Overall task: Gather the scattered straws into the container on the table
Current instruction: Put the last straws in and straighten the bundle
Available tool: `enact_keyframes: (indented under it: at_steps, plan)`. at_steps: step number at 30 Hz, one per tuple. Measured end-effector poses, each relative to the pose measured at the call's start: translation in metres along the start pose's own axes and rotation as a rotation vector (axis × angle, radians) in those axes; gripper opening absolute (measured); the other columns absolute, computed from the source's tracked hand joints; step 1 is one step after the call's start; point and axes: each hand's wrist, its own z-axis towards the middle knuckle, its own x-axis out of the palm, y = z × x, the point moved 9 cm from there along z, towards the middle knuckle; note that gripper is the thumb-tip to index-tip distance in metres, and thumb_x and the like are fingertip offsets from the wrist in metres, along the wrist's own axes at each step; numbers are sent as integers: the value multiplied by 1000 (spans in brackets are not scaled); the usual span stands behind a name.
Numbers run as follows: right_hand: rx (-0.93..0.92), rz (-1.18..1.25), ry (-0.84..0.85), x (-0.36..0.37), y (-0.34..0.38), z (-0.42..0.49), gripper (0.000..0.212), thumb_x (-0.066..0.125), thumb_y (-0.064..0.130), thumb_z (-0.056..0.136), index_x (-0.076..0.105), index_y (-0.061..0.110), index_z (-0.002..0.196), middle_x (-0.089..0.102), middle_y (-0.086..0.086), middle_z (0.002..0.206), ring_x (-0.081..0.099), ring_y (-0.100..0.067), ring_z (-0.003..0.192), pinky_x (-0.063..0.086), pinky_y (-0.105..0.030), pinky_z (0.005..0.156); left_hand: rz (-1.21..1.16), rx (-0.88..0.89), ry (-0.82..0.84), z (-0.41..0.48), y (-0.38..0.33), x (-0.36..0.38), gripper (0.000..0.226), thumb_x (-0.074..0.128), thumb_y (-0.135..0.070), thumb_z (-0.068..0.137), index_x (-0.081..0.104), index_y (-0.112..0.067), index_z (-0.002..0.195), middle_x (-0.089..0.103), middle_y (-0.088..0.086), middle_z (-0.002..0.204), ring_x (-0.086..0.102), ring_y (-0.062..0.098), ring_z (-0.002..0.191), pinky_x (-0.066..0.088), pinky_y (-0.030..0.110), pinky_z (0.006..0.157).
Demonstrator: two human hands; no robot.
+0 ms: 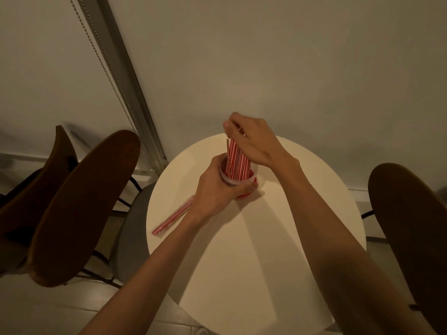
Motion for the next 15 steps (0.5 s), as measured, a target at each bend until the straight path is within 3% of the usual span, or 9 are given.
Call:
enact_keyframes:
  at_steps: [2,4,7,10,13,15]
  plan:
    - [123,253,-113,-11,-15,-9,40,37,49,114,65,20,111,75,7,104,71,-9,96,58,-40,94,-43,-8,11,-1,2,0,118,101,-55,63,40,-27,159,63,-20,140,65,-1,122,56,25,103]
    - [247,433,-200,-14,-29,-25,37,41,48,114,66,22,120,76,9,112,73,-7,103,58,-39,99,-91,-25,1,-4,4,-2,119,97,-60,67,33,-28,163,58,-18,147,60,-5,127,51,26,109]
    - [384,579,-261,-3,-44,-51,33,45,55,109,65,32,122,77,12,116,73,-8,108,58,-45,102,-200,-56,-62,-9,4,-5,84,76,-60,92,38,-28,161,60,-15,145,58,-12,124,49,28,113]
    - [507,695,-317,14,-53,-84,30,46,55,109,63,36,125,75,14,121,71,-7,115,57,-46,107,-277,-74,-109,-14,1,-8,43,50,-41,114,47,-28,155,62,-19,137,57,-10,124,46,26,111]
    - [577,713,-346,26,-55,-117,27,43,53,110,59,40,129,70,23,118,69,-6,116,55,-46,109,-277,-62,-106,-17,1,-7,37,40,-32,118,48,-28,154,58,-13,147,55,4,134,47,22,110]
    - [570,677,-342,30,-49,-134,28,42,47,114,58,37,134,66,24,119,65,-1,114,56,-35,106,-252,-49,-98,-19,2,-5,38,39,-30,118,46,-28,155,55,-11,152,52,7,138,46,18,107]
